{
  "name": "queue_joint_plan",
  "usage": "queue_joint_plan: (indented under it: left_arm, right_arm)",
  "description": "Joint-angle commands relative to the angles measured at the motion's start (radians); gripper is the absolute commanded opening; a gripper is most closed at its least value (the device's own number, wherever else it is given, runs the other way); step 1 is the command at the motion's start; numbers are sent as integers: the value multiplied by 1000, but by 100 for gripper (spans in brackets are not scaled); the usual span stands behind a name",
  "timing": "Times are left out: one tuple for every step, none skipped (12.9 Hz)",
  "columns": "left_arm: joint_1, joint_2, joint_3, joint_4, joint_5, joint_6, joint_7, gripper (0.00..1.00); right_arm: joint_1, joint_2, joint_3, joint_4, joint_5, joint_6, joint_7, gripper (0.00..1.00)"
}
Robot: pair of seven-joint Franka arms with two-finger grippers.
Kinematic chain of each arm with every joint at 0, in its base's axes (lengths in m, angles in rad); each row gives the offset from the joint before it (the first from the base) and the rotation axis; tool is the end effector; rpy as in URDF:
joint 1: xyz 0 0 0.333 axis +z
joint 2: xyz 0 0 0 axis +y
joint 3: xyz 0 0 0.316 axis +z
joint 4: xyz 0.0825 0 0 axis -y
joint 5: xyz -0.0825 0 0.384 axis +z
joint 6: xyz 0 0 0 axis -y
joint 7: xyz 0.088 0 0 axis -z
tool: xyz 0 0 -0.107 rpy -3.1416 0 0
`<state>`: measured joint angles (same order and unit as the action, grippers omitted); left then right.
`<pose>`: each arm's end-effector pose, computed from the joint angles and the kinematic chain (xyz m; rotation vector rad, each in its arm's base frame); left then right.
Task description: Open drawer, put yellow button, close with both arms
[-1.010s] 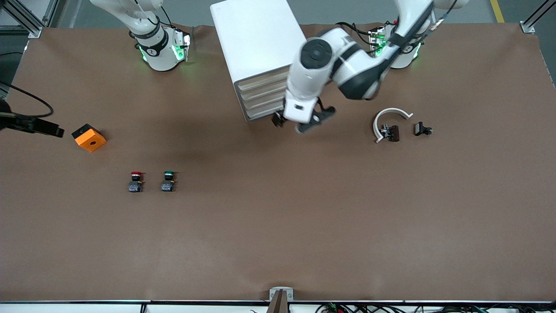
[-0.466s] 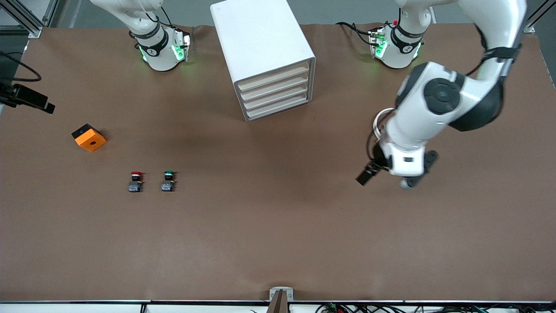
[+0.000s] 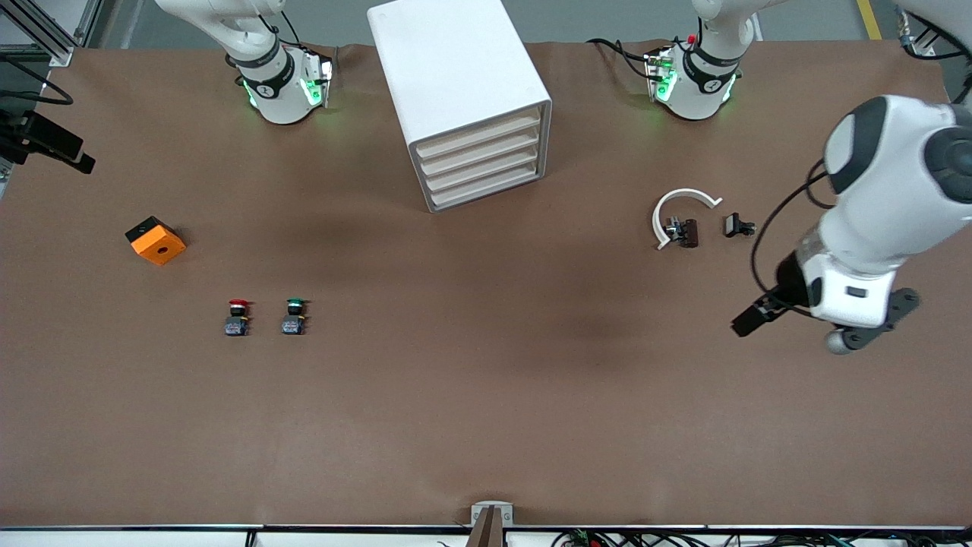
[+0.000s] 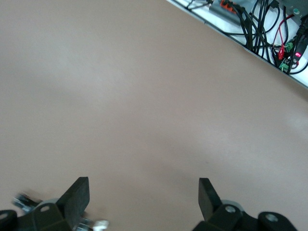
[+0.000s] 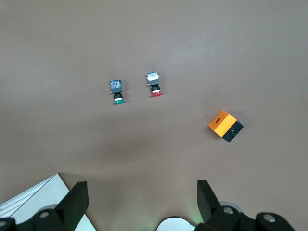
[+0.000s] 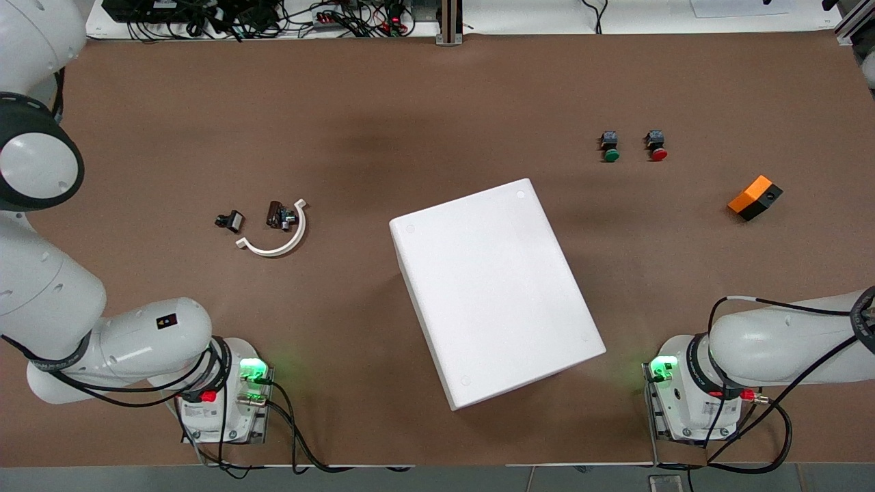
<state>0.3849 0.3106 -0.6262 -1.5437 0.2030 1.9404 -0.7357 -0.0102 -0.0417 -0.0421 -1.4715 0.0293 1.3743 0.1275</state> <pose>0.6493 -0.0959 0.5143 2.9952 0.7183 0.2108 0.5192 -0.0242 0.6761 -3.0999 0.2716 0.0882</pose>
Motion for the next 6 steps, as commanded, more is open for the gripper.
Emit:
queue_joint_plan:
  left_arm:
    - [3, -97, 56, -4, -8, -49, 224, 100]
    - [-80, -144, 163, -12, -46, -79, 315, 100]
    - [-133, -178, 254, -12, -89, -115, 390, 100]
    - [-147, -209, 293, -12, -127, -154, 451, 100]
    - [-152, -238, 307, -12, -138, -191, 505, 100]
    - [-202, -260, 351, -12, -137, -214, 547, 100]
  right_arm:
    - [24, -84, -16, -113, 6, 66, 9, 100]
    - [24, -108, -15, -139, 6, 86, 9, 100]
    - [24, -122, -15, -156, 6, 94, 9, 100]
    - [24, -129, -15, -162, 6, 98, 5, 100]
    - [24, -127, -15, -161, 4, 106, -9, 100]
    - [24, -129, -16, -161, 3, 115, -43, 100]
